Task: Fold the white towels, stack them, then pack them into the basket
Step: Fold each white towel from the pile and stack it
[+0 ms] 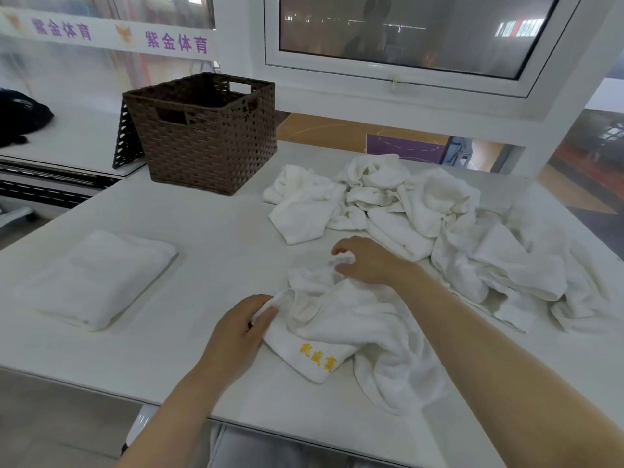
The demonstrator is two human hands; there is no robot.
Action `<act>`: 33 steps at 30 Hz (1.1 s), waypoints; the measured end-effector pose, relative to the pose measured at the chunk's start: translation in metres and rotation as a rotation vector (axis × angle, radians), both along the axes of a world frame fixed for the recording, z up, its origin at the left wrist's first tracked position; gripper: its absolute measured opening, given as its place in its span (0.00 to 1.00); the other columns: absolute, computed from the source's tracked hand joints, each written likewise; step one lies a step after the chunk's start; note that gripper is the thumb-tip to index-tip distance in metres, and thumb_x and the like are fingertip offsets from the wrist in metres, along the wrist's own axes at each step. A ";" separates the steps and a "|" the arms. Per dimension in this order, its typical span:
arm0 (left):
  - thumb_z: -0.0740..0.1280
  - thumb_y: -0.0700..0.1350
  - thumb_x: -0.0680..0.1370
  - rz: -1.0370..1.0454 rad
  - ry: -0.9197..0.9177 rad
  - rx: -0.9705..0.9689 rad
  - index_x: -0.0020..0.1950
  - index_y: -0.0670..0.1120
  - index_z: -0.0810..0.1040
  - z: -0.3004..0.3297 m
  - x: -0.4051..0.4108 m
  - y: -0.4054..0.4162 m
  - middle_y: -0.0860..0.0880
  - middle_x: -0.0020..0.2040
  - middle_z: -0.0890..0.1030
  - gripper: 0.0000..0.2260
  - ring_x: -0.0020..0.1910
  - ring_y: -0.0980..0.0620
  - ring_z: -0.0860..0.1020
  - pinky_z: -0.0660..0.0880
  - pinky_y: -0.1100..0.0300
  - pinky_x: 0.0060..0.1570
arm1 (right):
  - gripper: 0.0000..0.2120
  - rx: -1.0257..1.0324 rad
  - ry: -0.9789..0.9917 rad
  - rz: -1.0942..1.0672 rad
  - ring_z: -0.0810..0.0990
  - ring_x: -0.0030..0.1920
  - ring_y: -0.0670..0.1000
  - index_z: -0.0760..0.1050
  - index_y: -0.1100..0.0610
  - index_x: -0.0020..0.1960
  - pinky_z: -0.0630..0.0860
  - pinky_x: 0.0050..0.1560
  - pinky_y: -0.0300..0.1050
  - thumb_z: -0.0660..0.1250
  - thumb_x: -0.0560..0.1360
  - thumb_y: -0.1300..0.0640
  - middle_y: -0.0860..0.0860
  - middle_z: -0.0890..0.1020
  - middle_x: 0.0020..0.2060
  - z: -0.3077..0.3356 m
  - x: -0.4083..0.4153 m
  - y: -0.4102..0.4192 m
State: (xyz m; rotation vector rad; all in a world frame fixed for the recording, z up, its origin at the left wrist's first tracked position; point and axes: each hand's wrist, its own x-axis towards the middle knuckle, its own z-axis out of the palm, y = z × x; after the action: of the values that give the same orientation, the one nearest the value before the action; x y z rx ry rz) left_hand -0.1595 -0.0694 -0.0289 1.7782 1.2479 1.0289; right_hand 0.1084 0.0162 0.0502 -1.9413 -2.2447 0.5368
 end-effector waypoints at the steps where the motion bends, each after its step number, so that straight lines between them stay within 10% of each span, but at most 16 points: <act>1: 0.61 0.45 0.83 0.010 0.019 0.006 0.55 0.58 0.80 0.000 0.000 0.000 0.60 0.50 0.82 0.10 0.50 0.59 0.79 0.75 0.58 0.49 | 0.18 -0.052 0.018 0.023 0.73 0.62 0.51 0.72 0.49 0.66 0.70 0.63 0.47 0.65 0.78 0.45 0.49 0.75 0.63 0.000 -0.009 0.005; 8: 0.61 0.37 0.79 0.010 -0.056 0.033 0.60 0.60 0.77 0.001 -0.002 0.001 0.58 0.54 0.79 0.19 0.54 0.57 0.78 0.73 0.62 0.51 | 0.24 -0.287 -0.198 0.002 0.76 0.56 0.51 0.73 0.52 0.63 0.73 0.56 0.48 0.66 0.74 0.38 0.48 0.77 0.57 -0.004 -0.036 0.023; 15: 0.70 0.51 0.69 0.097 -0.495 -0.207 0.50 0.49 0.79 -0.005 -0.003 0.011 0.47 0.40 0.76 0.13 0.39 0.47 0.71 0.66 0.48 0.43 | 0.09 -0.160 0.061 -0.011 0.71 0.38 0.50 0.67 0.53 0.39 0.65 0.36 0.43 0.69 0.70 0.58 0.48 0.72 0.37 0.000 -0.045 0.019; 28: 0.67 0.46 0.76 0.027 -0.350 -0.087 0.52 0.51 0.83 0.002 -0.002 0.003 0.52 0.47 0.81 0.08 0.42 0.49 0.75 0.69 0.51 0.42 | 0.07 -0.093 0.337 0.225 0.74 0.41 0.40 0.79 0.55 0.51 0.68 0.42 0.34 0.63 0.77 0.59 0.41 0.79 0.43 0.022 -0.096 -0.030; 33: 0.73 0.44 0.69 0.098 -0.554 -0.187 0.43 0.49 0.76 0.005 -0.002 0.002 0.48 0.37 0.77 0.07 0.36 0.51 0.72 0.67 0.51 0.38 | 0.07 -0.081 0.430 0.198 0.79 0.45 0.39 0.85 0.53 0.50 0.73 0.47 0.31 0.70 0.74 0.59 0.42 0.84 0.45 0.017 -0.099 -0.036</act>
State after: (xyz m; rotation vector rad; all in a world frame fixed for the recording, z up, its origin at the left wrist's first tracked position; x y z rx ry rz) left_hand -0.1616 -0.0672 -0.0238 1.1847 1.0418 1.3013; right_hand 0.0089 -0.0201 0.0671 -1.4611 -2.1637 0.9774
